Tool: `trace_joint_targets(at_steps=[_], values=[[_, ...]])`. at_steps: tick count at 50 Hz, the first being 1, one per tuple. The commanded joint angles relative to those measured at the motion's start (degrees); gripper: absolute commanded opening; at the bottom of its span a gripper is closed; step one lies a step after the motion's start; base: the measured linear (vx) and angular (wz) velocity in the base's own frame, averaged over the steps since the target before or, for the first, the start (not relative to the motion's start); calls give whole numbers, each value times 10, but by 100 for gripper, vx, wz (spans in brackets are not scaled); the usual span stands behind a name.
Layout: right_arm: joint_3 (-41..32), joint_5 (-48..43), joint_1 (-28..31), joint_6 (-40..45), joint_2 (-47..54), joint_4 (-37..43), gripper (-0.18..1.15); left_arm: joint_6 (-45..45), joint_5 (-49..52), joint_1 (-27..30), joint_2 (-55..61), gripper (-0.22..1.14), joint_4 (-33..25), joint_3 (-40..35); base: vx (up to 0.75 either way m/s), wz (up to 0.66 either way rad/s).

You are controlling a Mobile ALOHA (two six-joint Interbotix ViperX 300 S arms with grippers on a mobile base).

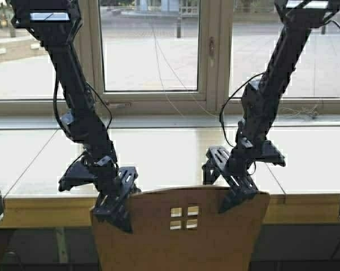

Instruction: Push the chairs under the table

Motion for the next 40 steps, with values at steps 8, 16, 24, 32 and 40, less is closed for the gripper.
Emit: trace_joint_targets(at_steps=[8, 16, 24, 32, 40], values=[[99, -64, -7, -2, -172, -45, 99, 46, -18, 25, -170, 81, 24, 100, 0, 0], [177, -104, -7, -2, -305, -146, 99, 132, -47, 76, -319, 81, 66, 224, 0, 0], [279, -124, -7, -1, -472, -294, 99, 240, -44, 133, -504, 81, 152, 352, 0, -1], [344, -113, -13, -2, -635, -416, 99, 327, -21, 164, -699, 81, 243, 437, 0, 0], [355, -33, -33, -2, -778, -538, 99, 343, 42, 164, -831, 81, 264, 430, -3, -2]])
